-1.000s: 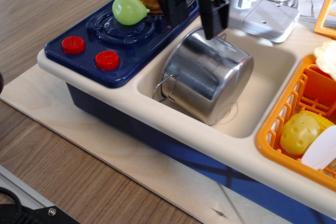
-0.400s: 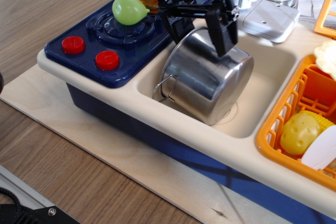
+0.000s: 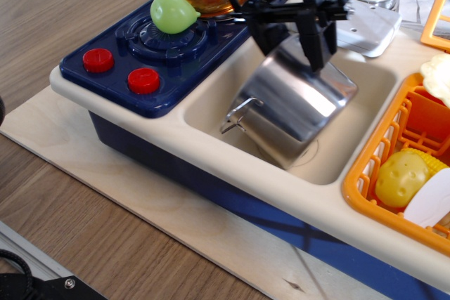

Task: Flip pot upright which is in sink

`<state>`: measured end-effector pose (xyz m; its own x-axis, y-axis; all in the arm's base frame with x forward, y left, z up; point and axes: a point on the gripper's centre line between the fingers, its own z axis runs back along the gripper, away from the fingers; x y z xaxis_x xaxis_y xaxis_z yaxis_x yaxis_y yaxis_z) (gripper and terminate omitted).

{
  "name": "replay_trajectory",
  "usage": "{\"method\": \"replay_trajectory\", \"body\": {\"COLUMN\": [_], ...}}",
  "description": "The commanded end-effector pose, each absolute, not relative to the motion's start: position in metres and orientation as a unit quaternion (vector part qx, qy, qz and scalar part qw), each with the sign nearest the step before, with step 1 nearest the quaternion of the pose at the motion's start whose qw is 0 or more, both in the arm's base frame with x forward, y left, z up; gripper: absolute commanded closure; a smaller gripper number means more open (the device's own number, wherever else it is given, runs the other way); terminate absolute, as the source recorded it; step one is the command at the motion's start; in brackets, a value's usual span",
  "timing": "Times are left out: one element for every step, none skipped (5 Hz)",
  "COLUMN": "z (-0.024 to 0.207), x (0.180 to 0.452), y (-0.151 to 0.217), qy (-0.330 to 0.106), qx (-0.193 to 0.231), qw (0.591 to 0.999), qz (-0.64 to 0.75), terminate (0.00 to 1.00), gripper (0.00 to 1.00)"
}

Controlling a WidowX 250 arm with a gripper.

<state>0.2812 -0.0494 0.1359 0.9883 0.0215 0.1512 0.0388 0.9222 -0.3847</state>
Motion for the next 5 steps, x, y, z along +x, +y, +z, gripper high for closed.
{"method": "replay_trajectory", "body": {"z": [0.1435, 0.1421, 0.1396, 0.1396, 0.1396], "x": [0.2844, 0.2846, 0.2859, 0.2859, 0.2859], "y": [-0.0629, -0.0676, -0.0726, -0.0726, -0.0726], "qy": [-0.122, -0.132, -0.128, -0.128, -0.128], "qx": [-0.126, -0.006, 0.113, 0.113, 0.113], "qw": [0.984, 0.99, 0.98, 0.98, 0.98], "qz": [-0.01, -0.056, -0.1, -0.1, -0.1], "terminate": [0.0, 0.0, 0.0, 0.0, 1.0], "gripper": [1.0, 0.0, 0.0, 0.0, 0.0]}}
